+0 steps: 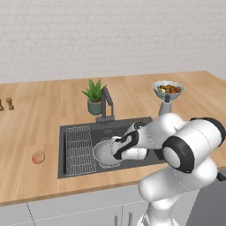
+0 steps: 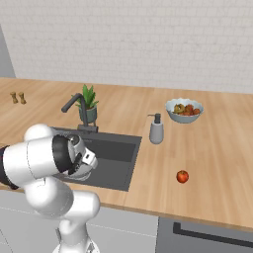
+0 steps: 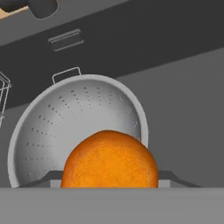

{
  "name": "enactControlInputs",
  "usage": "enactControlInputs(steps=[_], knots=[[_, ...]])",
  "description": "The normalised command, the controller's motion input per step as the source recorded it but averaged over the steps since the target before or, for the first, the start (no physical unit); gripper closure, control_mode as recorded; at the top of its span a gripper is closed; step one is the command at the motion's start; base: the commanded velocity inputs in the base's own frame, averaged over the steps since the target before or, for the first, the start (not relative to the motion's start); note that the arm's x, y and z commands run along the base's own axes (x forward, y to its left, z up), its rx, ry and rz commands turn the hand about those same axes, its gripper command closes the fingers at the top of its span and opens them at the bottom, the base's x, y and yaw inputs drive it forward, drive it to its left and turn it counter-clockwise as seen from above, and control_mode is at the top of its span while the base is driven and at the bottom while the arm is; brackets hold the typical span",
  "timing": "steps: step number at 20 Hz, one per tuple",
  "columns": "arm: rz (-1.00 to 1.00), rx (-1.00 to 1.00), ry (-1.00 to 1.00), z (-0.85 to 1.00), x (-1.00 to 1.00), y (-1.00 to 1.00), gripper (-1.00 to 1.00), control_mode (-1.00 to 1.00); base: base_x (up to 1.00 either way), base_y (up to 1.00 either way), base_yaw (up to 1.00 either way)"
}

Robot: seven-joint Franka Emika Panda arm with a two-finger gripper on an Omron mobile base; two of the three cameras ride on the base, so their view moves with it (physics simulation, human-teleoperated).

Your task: Put the colander in the sink, put the tangerine, peach, apple in the colander, and turn on the sink faucet and pour water over the colander.

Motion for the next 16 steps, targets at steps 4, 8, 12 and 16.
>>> enactControlInputs(steps=[4, 8, 12, 16], knots=[[0.00, 0.00, 0.00, -0.42, 0.01, 0.01, 1.00, -1.00, 0.00, 0.00, 0.00], [0.00, 0.00, -0.01, -0.26, 0.03, 0.00, 1.00, -1.00, 0.00, 0.00, 0.00], [0.00, 0.00, -0.03, -0.12, 0.13, 0.00, 1.00, -1.00, 0.00, 0.00, 0.00], [0.00, 0.00, -0.03, -0.07, 0.25, 0.00, 1.00, -1.00, 0.00, 0.00, 0.00]])
